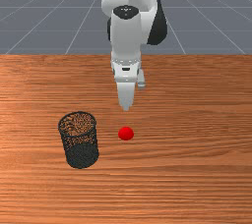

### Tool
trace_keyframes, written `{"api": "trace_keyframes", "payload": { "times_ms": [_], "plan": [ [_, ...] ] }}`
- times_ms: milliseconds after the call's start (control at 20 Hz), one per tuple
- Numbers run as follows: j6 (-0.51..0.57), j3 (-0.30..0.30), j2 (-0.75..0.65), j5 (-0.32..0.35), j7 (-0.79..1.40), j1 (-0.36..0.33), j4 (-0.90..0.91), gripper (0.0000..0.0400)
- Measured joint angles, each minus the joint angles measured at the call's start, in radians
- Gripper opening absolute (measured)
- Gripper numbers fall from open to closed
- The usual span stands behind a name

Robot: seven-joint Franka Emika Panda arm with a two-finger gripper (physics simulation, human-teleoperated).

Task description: Put the ball into the container

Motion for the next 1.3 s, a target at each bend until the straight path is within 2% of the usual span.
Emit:
{"api": "trace_keyframes", "payload": {
  "times_ms": [50,100,150,250,300,350,400,500,700,850,1100,1300],
  "plan": [
    [0.000,0.000,0.000,0.000,0.000,0.000,0.000,0.0243],
    [0.000,0.000,0.000,0.000,0.000,0.000,0.000,0.0148],
    [0.000,0.000,0.000,0.000,0.000,0.000,0.000,0.0090],
    [0.000,0.000,0.000,0.000,0.000,0.000,0.000,0.0033],
    [-0.050,0.000,0.017,0.000,0.000,0.000,0.033,0.0177],
    [-0.046,0.000,0.018,0.000,0.000,0.000,0.030,0.0265],
    [-0.052,0.000,0.021,0.000,0.000,0.000,0.035,0.0318],
    [-0.039,0.000,0.020,0.000,0.000,0.000,0.027,0.0370],
    [-0.034,0.000,0.039,0.000,0.000,0.000,0.035,0.0396],
    [-0.062,0.000,0.096,0.000,0.000,0.000,0.078,0.0399],
    [0.010,0.000,0.161,0.000,0.000,0.000,0.070,0.0400],
    [0.021,0.000,0.201,0.000,0.000,0.000,0.086,0.0400]
  ]
}}
